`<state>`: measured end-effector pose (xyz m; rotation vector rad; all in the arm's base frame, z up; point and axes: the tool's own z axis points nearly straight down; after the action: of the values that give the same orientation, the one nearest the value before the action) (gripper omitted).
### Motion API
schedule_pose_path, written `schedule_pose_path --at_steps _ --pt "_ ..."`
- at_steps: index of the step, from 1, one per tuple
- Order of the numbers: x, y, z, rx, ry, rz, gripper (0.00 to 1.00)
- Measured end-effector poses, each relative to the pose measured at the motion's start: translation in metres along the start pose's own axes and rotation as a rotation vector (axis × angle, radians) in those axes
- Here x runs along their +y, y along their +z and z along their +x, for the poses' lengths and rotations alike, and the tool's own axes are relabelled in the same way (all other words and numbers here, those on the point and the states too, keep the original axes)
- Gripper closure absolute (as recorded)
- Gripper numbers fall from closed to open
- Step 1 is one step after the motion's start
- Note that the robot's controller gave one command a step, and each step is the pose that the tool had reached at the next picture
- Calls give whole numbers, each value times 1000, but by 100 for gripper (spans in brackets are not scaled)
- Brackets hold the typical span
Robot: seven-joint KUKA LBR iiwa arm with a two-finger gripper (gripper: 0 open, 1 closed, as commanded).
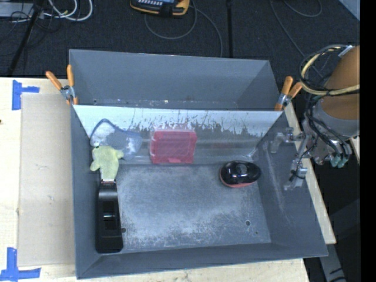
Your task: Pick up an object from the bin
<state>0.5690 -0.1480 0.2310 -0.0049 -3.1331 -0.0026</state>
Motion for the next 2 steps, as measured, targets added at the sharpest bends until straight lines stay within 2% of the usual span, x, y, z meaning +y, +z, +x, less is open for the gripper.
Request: schedule_pose_path --at_steps 1,2 --pt "1 -5 -1 -8 -3 1 0" --pt "32 40 -12 -11 28 2 0"
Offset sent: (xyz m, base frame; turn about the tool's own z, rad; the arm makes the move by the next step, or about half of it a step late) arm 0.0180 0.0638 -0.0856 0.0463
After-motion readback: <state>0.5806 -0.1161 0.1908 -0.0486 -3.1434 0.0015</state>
